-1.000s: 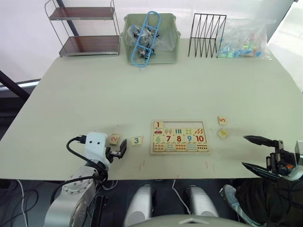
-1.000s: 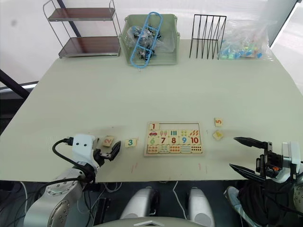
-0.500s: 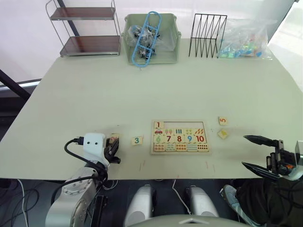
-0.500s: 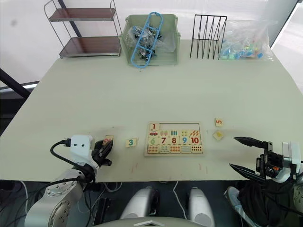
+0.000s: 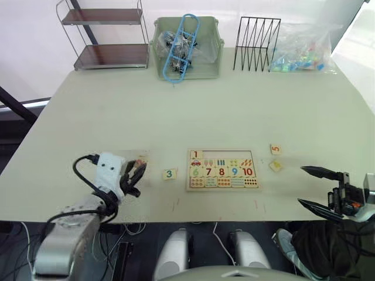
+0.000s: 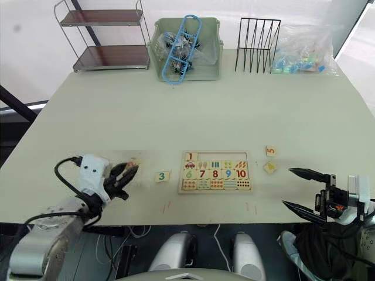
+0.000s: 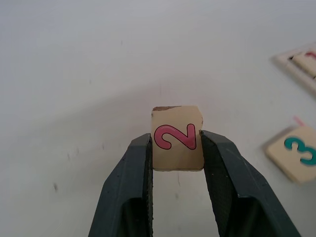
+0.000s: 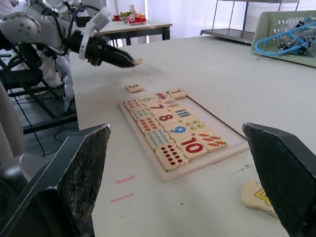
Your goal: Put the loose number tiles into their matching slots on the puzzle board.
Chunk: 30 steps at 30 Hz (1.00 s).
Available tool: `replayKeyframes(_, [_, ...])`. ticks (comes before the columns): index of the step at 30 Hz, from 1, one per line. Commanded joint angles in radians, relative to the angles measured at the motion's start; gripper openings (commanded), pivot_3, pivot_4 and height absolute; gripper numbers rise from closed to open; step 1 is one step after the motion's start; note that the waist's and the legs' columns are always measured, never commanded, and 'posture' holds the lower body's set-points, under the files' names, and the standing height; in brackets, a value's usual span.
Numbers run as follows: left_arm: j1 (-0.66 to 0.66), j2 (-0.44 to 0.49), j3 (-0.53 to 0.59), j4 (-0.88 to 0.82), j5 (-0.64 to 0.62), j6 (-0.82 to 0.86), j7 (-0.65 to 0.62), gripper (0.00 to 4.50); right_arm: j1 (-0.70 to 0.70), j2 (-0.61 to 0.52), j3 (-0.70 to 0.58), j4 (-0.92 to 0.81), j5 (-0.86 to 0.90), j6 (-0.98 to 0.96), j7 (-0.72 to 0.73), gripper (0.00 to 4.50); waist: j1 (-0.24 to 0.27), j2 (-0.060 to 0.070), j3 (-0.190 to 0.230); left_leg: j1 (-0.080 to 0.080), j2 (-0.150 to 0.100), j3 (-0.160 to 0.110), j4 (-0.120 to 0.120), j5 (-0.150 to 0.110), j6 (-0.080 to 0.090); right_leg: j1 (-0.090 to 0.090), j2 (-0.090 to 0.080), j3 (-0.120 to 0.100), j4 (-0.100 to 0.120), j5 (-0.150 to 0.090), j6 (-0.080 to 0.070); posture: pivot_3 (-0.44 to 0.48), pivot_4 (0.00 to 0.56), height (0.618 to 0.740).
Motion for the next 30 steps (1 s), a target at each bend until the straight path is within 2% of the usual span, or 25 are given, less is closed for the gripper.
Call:
replayKeyframes(1, [-0.081, 0.075, 0.024, 0.068, -0.033, -0.075, -0.144, 0.95, 0.003, 0.005, -0.025, -0.038, 0.013, -0.009, -0.012, 4.50, 0.001, 0.000, 0.000, 0.000, 0.000, 0.000, 0.000, 0.000, 0.000, 0.000, 0.000, 0.000, 0.000, 0.000, 0.000, 0.000, 0.150, 0.740])
replayKeyframes(7, [-0.262, 0.203, -0.048, 0.235, -0.047, -0.178, -0.415, 0.95, 0.023, 0.021, -0.038, -0.065, 0.018, -0.012, -0.038, 4.50, -0.001, 0.000, 0.000, 0.000, 0.000, 0.000, 0.000, 0.000, 0.000, 0.000, 0.001, 0.000, 0.000, 0.000, 0.001, 0.000, 0.150, 0.740])
replayKeyframes(12, [-0.417, 0.252, -0.135, 0.372, -0.034, -0.233, -0.599, 0.95, 0.051, 0.040, -0.050, -0.084, 0.018, -0.027, -0.058, 4.50, -0.001, 0.000, 0.000, 0.000, 0.000, 0.000, 0.000, 0.000, 0.000, 0.000, 0.001, 0.000, 0.000, 0.002, 0.004, 0.000, 0.150, 0.740])
replayKeyframes(16, [-0.569, 0.246, -0.221, 0.440, -0.024, -0.266, -0.712, 0.95, 0.076, 0.061, -0.062, -0.096, 0.015, -0.046, -0.074, 4.50, 0.001, -0.001, 0.001, 0.000, 0.000, 0.000, 0.000, 0.000, 0.000, 0.000, 0.002, 0.000, 0.000, 0.002, 0.004, 0.000, 0.150, 0.740])
replayKeyframes(22, [-0.756, 0.198, -0.352, 0.492, 0.003, -0.246, -0.817, 0.95, 0.089, 0.088, -0.058, -0.103, 0.006, -0.071, -0.091, 4.50, -0.006, -0.001, 0.001, -0.001, -0.002, 0.000, 0.000, 0.000, 0.000, 0.000, 0.003, 0.000, 0.000, 0.002, 0.005, 0.000, 0.150, 0.740])
replayKeyframes(30, [-0.954, 0.117, -0.527, 0.564, 0.108, -0.166, -0.854, 0.95, 0.087, 0.109, -0.052, -0.097, -0.007, -0.104, -0.112, 4.50, -0.009, -0.001, 0.001, -0.001, -0.003, -0.001, 0.001, 0.000, 0.000, 0.000, 0.005, 0.001, 0.001, 0.002, 0.005, 0.000, 0.150, 0.740])
